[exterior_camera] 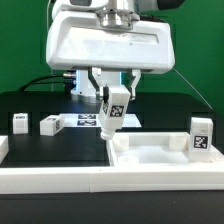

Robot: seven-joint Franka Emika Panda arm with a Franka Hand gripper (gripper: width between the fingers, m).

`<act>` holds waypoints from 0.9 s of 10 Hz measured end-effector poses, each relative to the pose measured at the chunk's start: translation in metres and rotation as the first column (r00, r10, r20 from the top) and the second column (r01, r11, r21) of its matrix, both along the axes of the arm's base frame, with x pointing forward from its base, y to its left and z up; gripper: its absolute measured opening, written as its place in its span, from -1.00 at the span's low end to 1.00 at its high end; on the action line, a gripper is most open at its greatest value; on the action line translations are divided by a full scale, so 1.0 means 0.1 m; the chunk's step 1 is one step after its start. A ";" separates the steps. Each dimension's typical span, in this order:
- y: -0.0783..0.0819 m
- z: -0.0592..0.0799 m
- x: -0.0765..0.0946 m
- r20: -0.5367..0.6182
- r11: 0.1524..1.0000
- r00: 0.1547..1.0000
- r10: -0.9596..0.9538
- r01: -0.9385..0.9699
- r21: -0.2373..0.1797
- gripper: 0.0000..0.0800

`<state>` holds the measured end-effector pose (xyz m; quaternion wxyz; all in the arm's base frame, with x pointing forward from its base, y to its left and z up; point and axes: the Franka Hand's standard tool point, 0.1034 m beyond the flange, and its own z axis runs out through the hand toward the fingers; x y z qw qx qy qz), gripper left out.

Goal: Assemble square table

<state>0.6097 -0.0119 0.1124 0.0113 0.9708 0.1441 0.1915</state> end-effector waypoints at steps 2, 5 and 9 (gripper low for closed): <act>0.05 -0.02 0.00 0.001 1.000 1.000 -0.012 0.012 0.006 -0.27; 0.04 -0.03 -0.01 -0.008 1.000 1.000 -0.022 0.022 0.013 -0.27; 0.14 0.04 0.22 -0.025 0.999 1.000 0.006 -0.005 0.047 -0.27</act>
Offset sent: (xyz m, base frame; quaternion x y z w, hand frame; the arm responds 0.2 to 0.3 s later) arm 0.0000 0.0000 0.0000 0.0000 0.0000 0.0000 1.0000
